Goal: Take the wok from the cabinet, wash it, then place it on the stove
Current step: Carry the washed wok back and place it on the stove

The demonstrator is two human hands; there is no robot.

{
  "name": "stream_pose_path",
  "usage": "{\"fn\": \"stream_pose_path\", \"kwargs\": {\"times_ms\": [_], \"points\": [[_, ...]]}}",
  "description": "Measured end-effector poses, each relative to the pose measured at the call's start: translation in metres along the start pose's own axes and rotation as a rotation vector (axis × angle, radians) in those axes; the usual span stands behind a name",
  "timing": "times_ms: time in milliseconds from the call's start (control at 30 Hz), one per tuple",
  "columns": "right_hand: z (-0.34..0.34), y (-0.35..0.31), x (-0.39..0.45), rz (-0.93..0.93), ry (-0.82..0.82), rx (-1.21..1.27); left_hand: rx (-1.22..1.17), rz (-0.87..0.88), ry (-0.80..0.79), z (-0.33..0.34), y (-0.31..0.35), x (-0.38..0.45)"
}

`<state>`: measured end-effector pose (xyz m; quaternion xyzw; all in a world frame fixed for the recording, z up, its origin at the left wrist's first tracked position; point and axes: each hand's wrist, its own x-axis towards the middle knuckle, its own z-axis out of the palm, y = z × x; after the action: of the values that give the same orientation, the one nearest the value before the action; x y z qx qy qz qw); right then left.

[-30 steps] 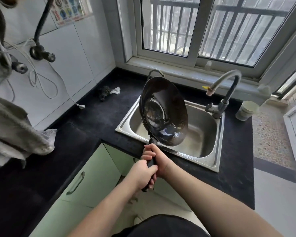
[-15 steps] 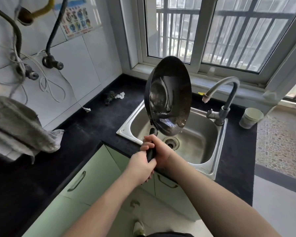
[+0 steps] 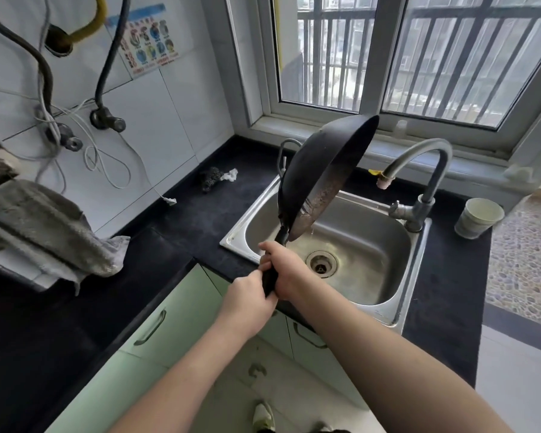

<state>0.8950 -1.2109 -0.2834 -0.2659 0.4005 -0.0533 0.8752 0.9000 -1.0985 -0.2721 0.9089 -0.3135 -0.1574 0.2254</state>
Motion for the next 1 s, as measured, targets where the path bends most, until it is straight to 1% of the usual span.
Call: {"fn": "stream_pose_path", "kwargs": {"times_ms": [200,367,467,600,700,900,1000], "points": [[-0.002,-0.006,-0.006,-0.067,-0.079,0.003,-0.064,0.047,0.093,0.003,0.006,-0.006],[-0.005,-0.008,-0.016,-0.104,-0.155,-0.01,-0.086,0.066,0.124,0.007,0.01,-0.013],[-0.002,-0.009,-0.021,-0.109,-0.162,0.006,-0.095,0.055,0.111,0.005,0.012,-0.012],[0.0,-0.006,-0.024,-0.089,-0.151,-0.016,-0.012,0.051,0.081,0.0,0.007,-0.015],[-0.002,0.0,-0.027,-0.054,-0.173,-0.011,0.058,0.052,0.081,0.001,0.004,-0.023],[-0.005,-0.001,-0.031,-0.017,-0.189,-0.001,0.132,0.087,0.125,0.002,0.005,-0.027],[-0.01,-0.002,-0.033,0.007,-0.252,0.031,0.158,0.109,0.139,0.001,0.008,-0.029]]}}
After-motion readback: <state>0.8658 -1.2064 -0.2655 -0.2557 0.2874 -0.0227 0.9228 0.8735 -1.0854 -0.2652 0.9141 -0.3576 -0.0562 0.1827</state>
